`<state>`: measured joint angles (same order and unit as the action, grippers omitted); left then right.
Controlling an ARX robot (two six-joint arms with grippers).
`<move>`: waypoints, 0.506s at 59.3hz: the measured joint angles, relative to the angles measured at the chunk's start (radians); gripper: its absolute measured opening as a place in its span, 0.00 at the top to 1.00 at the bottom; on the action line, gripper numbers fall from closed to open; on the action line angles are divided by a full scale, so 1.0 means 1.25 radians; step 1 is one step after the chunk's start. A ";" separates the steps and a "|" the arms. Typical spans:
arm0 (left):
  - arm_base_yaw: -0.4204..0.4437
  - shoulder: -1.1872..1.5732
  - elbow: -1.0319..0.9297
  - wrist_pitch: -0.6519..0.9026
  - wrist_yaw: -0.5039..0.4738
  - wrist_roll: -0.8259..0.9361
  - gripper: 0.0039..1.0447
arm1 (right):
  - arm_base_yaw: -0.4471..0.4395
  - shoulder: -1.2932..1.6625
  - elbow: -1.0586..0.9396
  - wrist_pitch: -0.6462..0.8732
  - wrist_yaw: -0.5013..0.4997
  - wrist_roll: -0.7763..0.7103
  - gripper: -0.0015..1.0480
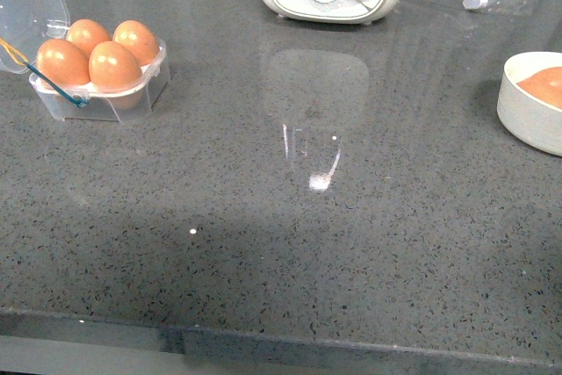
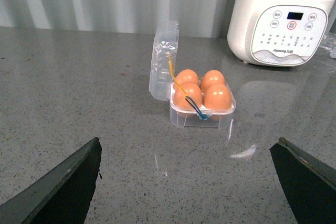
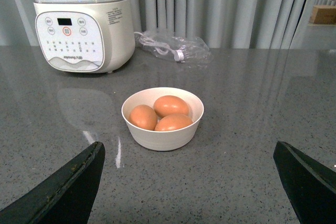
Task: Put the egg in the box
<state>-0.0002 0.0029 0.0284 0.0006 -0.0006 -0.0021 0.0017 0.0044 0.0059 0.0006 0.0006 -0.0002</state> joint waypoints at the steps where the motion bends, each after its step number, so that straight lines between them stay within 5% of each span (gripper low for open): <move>1: 0.000 0.000 0.000 0.000 0.000 0.000 0.06 | 0.000 0.000 0.000 0.000 0.000 0.000 0.07; 13: 0.065 0.161 0.085 -0.277 0.045 -0.054 0.06 | 0.000 0.000 0.000 0.000 -0.001 0.000 0.07; 22: 0.146 0.182 0.140 -0.226 0.136 -0.085 0.06 | 0.000 0.000 0.000 0.000 -0.001 0.000 0.07; 30: 0.204 0.365 0.176 -0.020 0.194 -0.079 0.06 | 0.000 0.000 0.000 0.000 0.000 0.000 0.07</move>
<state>0.2550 0.4595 0.2485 -0.0238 0.2424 -0.1005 0.0013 0.0044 0.0059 0.0006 0.0002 0.0002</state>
